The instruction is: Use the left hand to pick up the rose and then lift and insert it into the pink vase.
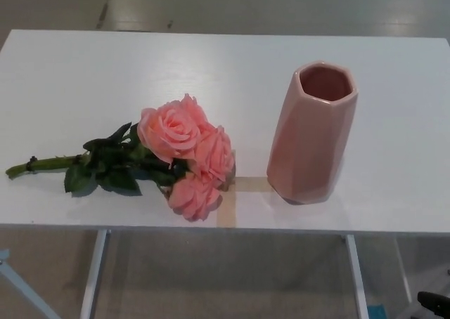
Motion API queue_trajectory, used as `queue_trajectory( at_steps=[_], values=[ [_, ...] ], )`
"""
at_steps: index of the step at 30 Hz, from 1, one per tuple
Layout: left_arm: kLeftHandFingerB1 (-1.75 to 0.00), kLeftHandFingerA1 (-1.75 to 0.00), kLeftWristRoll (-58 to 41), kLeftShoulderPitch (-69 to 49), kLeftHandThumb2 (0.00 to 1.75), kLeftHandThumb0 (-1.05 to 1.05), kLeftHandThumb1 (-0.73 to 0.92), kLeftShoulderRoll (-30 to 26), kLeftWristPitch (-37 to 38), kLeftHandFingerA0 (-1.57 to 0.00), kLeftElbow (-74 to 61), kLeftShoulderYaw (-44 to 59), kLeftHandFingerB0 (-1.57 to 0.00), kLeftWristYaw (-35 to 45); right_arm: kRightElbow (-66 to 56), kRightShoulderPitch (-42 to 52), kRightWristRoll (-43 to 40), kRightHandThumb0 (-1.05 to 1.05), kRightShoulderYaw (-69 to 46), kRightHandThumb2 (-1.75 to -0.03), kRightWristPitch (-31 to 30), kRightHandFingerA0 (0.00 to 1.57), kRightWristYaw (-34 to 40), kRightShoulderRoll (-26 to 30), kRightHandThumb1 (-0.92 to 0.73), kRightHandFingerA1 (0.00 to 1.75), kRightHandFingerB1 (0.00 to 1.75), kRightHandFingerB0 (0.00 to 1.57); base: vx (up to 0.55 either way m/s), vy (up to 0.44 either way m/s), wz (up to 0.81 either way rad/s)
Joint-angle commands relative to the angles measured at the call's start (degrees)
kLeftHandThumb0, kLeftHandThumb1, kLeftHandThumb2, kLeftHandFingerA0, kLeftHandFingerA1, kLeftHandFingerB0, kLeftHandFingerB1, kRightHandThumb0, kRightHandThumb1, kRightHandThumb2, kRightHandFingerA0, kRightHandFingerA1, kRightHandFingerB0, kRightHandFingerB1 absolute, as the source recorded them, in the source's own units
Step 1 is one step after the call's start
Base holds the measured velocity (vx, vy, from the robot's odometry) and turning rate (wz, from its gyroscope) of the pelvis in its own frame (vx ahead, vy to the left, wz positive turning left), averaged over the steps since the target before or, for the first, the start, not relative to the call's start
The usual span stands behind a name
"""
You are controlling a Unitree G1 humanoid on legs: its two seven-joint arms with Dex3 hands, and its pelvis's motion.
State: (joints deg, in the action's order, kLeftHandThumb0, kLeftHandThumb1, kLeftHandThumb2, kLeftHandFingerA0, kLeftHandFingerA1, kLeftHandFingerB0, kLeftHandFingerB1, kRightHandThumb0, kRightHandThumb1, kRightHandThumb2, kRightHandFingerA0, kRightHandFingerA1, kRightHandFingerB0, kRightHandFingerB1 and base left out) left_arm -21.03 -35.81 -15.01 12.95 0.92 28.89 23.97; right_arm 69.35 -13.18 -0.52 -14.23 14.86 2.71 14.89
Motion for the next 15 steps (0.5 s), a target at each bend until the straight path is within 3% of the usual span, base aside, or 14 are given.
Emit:
queue_trajectory(
  at_steps=[1, 5, 10, 11, 14, 15],
  values=[
    [0.0, -0.06, -10.98, -10.73, 0.7, -0.64, 0.39, 1.85, 11.37, 0.0, -21.57, 2.29, 0.0, 10.87, 0.87, 0.51, -0.09, -0.16, 0.37, -0.58, -0.1, 0.58, 0.97, -0.12, -0.62, 0.5, 0.47, 0.53, 0.0, 0.0, 0.0],
    [0.0, -0.07, -9.48, -10.0, 0.74, -0.66, 0.41, 1.39, 13.02, 0.0, -26.41, 3.26, 0.0, 9.43, 0.88, 0.4, 0.01, -0.16, 0.61, -0.58, -0.29, 0.59, 1.12, -0.09, -0.62, 0.5, 0.47, 0.54, 0.0, 0.0, 0.0],
    [-0.01, -0.07, -7.53, -4.78, 0.74, -0.65, 0.4, -1.89, 9.53, 0.0, -27.73, 4.88, 0.0, 6.87, 1.24, -0.02, -0.22, -0.16, 0.72, -0.58, -0.22, 0.59, 0.46, -0.29, -0.62, 0.51, 0.47, 0.54, 0.0, 0.0, 0.0],
    [-0.08, -0.2, -6.71, -1.95, 0.56, -0.57, 0.45, -4.09, 8.01, 0.0, -27.93, 5.18, 0.0, 6.26, 1.2, -0.09, -0.21, -0.16, 0.79, -0.58, -0.29, 0.59, 0.5, -0.33, -0.62, 0.5, 0.47, 0.54, 0.0, 0.0, 0.0],
    [-0.08, -0.2, -6.17, 0.48, 0.56, -0.57, 0.45, -6.25, 6.48, 0.0, -28.05, 5.32, 0.0, 6.11, 1.13, -0.11, -0.18, -0.16, 0.94, -0.58, -0.37, 0.59, 0.73, -0.29, -0.62, 0.5, 0.47, 0.54, 0.0, 0.0, 0.03],
    [-0.14, -0.21, -3.98, 4.73, 0.75, -0.57, 0.36, -11.37, 3.67, 0.0, -28.88, 5.39, 0.0, 5.93, 1.26, -0.49, -0.25, -0.15, 0.95, -0.58, -0.62, 0.59, 0.84, -0.47, -0.62, 0.5, 0.47, 0.54, 0.0, 0.0, 0.0]
  ],
)
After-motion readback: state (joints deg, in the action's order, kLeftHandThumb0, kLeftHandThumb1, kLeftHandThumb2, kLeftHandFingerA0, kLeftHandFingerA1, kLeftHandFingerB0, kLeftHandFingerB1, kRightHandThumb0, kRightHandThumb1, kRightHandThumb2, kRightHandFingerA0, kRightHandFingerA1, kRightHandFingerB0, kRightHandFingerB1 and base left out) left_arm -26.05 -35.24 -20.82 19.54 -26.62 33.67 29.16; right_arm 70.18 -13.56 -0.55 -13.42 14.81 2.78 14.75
